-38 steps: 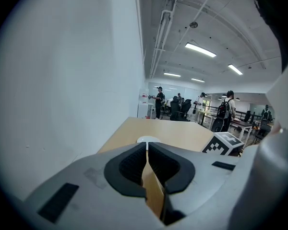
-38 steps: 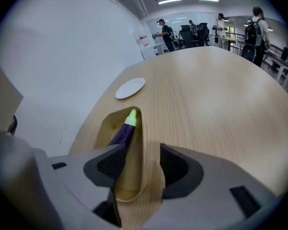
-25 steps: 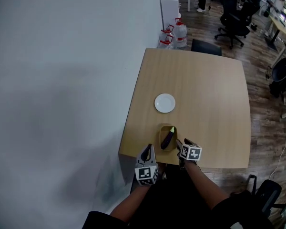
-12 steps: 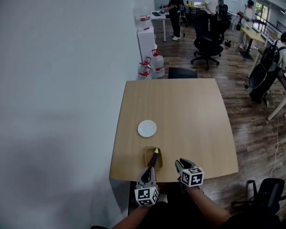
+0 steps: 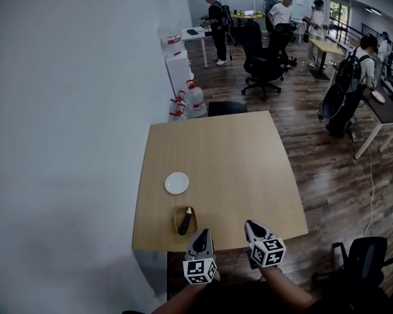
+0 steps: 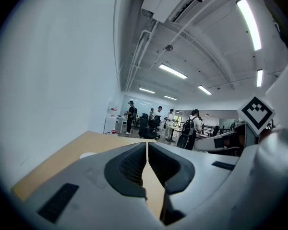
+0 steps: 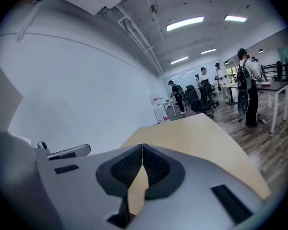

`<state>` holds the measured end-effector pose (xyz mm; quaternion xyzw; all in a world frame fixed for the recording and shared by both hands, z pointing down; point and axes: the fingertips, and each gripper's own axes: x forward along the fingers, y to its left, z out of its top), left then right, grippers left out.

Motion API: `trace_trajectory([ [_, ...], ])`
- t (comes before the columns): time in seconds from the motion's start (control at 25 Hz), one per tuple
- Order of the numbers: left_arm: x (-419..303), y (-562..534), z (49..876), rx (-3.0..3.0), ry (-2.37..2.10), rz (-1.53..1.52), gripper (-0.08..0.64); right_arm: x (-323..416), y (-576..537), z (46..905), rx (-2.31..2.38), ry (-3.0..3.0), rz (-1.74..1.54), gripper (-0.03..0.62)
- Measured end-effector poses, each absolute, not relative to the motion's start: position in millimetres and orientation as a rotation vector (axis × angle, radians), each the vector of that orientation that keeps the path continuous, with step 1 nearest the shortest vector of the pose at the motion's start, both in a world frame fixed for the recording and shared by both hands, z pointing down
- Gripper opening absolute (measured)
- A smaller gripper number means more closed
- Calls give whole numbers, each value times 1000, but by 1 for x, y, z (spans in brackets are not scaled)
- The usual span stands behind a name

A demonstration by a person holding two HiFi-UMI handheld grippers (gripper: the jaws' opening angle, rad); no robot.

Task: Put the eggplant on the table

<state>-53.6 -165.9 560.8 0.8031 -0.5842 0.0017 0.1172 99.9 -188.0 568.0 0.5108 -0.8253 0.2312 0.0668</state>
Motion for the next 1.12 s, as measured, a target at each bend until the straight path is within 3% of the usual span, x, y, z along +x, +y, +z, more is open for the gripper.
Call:
trace_trajectory([
  [0.48,81,-160,542,2366,-1725,-21,23,254,-169,527,1641,-2498,419,61],
  [1.12,133,-187,536,2435,-1651,-8,23,292,-175,514,1659,-2488,257,60],
])
